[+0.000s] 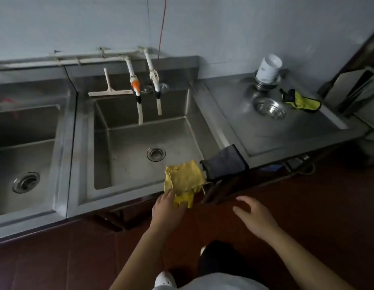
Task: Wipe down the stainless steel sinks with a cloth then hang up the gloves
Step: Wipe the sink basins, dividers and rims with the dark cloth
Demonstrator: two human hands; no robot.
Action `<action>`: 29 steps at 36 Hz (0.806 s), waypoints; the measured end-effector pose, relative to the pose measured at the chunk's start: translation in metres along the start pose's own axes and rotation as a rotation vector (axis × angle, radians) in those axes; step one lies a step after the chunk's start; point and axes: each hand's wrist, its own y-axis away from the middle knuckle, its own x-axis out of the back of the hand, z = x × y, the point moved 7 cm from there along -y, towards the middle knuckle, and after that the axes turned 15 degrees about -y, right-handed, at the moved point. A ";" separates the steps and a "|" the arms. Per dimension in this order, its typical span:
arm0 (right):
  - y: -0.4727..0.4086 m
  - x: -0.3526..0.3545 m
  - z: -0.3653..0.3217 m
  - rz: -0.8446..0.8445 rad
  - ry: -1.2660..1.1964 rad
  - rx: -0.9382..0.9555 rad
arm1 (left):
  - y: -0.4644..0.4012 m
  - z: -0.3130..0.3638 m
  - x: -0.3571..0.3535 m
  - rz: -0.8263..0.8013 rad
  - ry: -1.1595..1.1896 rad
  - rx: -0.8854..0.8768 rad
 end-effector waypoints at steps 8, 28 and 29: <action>-0.103 0.058 -0.010 0.013 0.083 0.040 | -0.082 0.060 -0.004 -0.075 -0.018 -0.071; -0.346 0.044 -0.043 -0.379 0.718 0.410 | -0.312 0.136 -0.076 -0.807 -0.280 -0.034; -0.348 0.046 -0.042 -0.395 0.702 0.397 | -0.314 0.136 -0.078 -0.833 -0.295 -0.039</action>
